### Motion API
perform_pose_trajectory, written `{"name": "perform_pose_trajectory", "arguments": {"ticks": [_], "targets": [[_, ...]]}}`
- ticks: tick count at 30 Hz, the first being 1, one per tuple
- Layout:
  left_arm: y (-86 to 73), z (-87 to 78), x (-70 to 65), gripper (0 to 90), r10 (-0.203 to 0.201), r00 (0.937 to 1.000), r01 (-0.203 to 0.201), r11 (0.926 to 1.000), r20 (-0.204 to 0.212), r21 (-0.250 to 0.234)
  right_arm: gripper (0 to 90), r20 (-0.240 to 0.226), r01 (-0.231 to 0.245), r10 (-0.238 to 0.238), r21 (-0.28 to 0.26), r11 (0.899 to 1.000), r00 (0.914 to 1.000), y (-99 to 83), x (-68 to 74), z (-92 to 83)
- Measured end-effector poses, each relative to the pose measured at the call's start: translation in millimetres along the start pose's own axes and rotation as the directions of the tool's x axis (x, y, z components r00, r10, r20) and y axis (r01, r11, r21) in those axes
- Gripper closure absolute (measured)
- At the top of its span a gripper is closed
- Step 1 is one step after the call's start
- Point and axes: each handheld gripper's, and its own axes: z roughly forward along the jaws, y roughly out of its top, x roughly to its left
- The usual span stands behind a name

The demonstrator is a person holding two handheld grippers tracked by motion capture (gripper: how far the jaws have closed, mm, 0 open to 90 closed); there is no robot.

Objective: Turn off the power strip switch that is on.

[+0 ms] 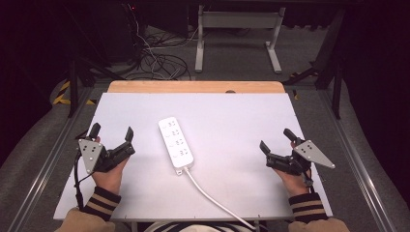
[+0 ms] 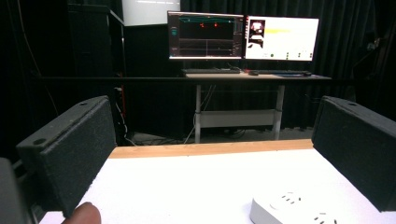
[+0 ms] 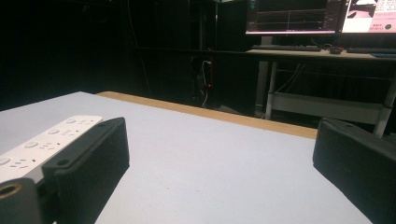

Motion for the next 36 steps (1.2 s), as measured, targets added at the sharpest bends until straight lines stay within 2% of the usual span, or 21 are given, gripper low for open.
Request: {"name": "perform_pose_trajectory", "arguments": {"ticks": [12,19,23,25,36], "targets": [[-0.1,0.2,0.4,0.4,-0.001,1.0,0.001,1.0,-0.007,-0.002,4.3,0.007,0.005,-0.005,0.0,1.0,1.0,-0.2,-0.6,-0.2],[-0.5,1.4,1.7,0.4,-0.007,0.9998,0.007,1.0,-0.017,-0.002,4.1,0.003,-0.011,0.011,-0.004,1.0,0.9999,0.1,-1.1,-0.5],[-0.5,1.9,2.1,0.4,-0.023,0.9995,0.023,0.9997,-0.023,0.004,3.9,0.002,-0.015,0.015,-0.001,1.0,0.9999,-0.8,-3.0,0.7],[0.0,1.1,1.7,0.4,-0.012,0.9996,0.012,0.9999,-0.025,-0.007,4.0,0.001,-0.016,0.016,-0.007,1.0,0.9999,-0.3,-2.9,0.1],[0.8,1.0,2.6,0.4,-0.024,0.9996,0.023,0.9996,-0.013,-0.017,4.1,0.025,0.007,-0.007,-0.014,1.0,0.9997,0.8,0.2,-3.7]]}}
